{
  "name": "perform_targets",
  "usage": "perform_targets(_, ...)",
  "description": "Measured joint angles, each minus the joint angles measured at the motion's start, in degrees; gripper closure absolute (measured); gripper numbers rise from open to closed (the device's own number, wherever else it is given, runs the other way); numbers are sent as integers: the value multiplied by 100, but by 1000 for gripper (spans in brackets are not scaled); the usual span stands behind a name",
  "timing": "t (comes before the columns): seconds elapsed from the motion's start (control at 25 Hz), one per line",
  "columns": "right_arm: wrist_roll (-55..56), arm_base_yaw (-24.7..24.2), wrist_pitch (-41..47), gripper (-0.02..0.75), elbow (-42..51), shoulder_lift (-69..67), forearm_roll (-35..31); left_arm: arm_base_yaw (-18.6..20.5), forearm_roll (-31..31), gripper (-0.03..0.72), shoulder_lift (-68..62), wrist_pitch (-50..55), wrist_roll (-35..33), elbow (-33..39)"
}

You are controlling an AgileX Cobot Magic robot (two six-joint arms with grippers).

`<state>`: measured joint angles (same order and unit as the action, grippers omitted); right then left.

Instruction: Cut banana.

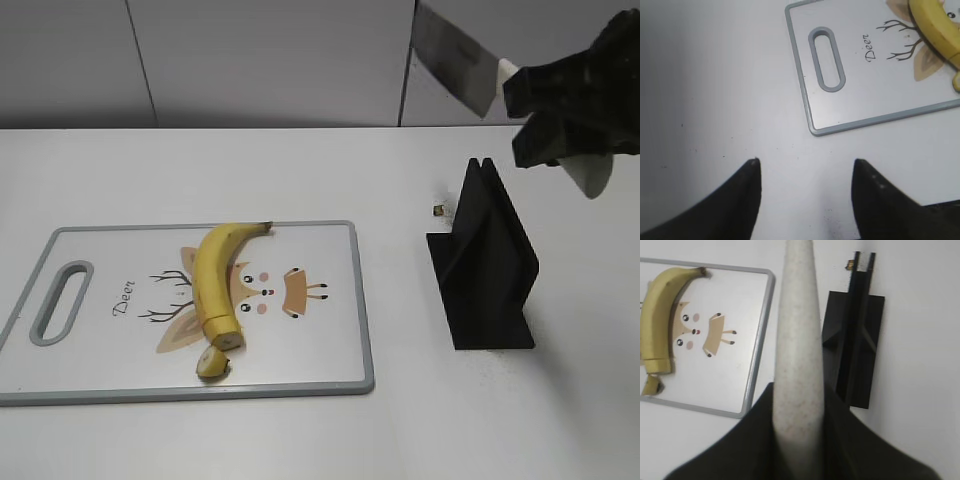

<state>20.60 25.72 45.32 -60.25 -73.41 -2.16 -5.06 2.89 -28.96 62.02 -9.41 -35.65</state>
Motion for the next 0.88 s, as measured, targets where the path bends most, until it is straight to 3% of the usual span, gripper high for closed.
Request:
perform_targets(0.2, 821, 0, -39, 575, 372, 183, 579, 0, 0, 135, 1032, 156, 0, 457)
perform_targets(0.56, 1256, 0, -706, 575, 1000, 183, 662, 0, 0, 143, 2724, 277, 0, 699)
perform_targets(0.88, 1267, -2, -846, 576, 1089, -110, 808, 0, -11, 146, 2924, 103, 5, 808)
